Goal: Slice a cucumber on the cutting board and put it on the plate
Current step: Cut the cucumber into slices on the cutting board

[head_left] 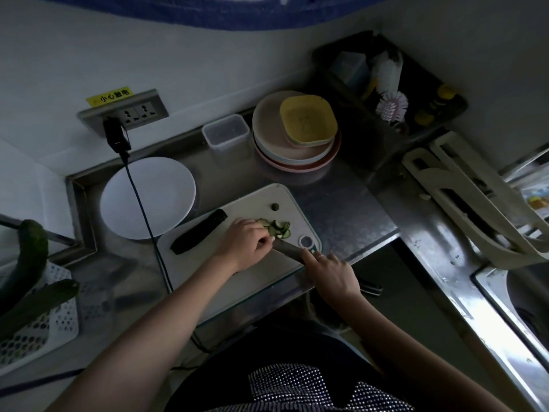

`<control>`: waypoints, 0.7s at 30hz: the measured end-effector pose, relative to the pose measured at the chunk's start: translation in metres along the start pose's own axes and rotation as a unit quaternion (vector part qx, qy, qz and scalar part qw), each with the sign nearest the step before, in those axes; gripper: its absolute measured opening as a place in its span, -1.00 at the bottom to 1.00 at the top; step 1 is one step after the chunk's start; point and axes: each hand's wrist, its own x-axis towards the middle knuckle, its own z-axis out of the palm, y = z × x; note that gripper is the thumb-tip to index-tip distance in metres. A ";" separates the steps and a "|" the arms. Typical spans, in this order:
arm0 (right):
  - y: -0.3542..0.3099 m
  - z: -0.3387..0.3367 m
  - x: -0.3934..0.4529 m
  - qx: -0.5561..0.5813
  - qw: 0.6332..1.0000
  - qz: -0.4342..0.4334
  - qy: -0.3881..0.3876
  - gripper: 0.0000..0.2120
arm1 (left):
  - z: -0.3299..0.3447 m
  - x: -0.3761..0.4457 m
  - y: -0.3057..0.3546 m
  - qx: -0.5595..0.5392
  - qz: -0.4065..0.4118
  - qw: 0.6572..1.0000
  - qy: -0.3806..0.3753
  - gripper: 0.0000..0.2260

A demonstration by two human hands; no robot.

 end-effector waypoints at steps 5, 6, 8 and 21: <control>-0.002 0.004 0.001 -0.011 1.000 -0.005 -0.013 -0.56 | 0.003 0.005 -0.001 -0.014 -0.056 0.989 -0.140 -0.47; -0.001 0.004 0.000 -0.008 1.000 -0.007 -0.011 -0.57 | 0.005 0.006 -0.002 -0.025 -0.071 0.983 -0.167 -0.42; -0.001 0.003 -0.001 -0.009 1.000 -0.011 -0.008 -0.60 | 0.007 0.007 -0.003 -0.038 -0.087 0.974 -0.204 -0.35; 0.000 0.011 0.009 0.065 0.997 -0.032 0.000 -0.80 | 0.000 -0.015 -0.024 -0.081 -0.224 0.971 0.005 -0.80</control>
